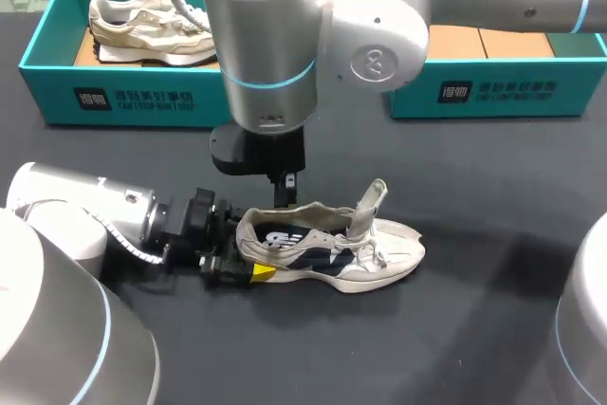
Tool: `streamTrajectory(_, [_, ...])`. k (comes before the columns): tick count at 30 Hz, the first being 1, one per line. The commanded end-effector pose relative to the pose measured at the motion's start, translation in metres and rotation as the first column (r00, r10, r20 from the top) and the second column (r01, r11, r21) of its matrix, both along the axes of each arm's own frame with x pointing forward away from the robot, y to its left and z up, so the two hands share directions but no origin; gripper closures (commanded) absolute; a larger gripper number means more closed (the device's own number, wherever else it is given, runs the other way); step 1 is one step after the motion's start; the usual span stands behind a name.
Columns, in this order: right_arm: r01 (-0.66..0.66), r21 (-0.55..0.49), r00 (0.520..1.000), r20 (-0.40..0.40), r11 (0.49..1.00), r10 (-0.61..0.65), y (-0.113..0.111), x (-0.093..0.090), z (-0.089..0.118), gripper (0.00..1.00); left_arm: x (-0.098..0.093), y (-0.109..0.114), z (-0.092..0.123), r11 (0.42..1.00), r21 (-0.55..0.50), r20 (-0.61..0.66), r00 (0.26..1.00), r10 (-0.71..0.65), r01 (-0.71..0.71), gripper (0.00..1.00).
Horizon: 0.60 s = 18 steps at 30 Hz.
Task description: Take the shoe out of the shoebox, open the shoe tongue, remove and reinsert the insole, then place the shoe into the shoebox
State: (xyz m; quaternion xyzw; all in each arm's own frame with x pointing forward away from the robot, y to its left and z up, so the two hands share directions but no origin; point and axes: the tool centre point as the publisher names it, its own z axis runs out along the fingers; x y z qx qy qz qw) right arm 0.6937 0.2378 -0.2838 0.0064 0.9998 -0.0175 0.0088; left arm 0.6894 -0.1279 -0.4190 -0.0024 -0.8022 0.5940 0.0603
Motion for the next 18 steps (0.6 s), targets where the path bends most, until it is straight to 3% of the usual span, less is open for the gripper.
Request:
streamTrajectory(1, [0.000, 0.010, 1.000, 0.000, 1.000, 0.000, -0.005, 0.000, -0.001, 1.00, -0.001, -0.001, -0.004, 1.000, 0.001, 0.000, 1.000, 0.000, 0.000, 1.00])
streamTrajectory(9, [0.000, 0.010, 1.000, 0.000, 1.000, 0.000, -0.005, 0.000, -0.001, 1.00, -0.001, -0.001, -0.004, 1.000, 0.001, 0.000, 1.000, 0.000, 0.000, 1.00])
streamTrajectory(18, [0.017, 0.027, 1.000, 0.018, 0.999, -0.017, 0.002, -0.006, -0.028, 1.00, -0.001, -0.001, -0.004, 1.000, 0.001, 0.000, 1.000, 0.000, 0.000, 1.00])
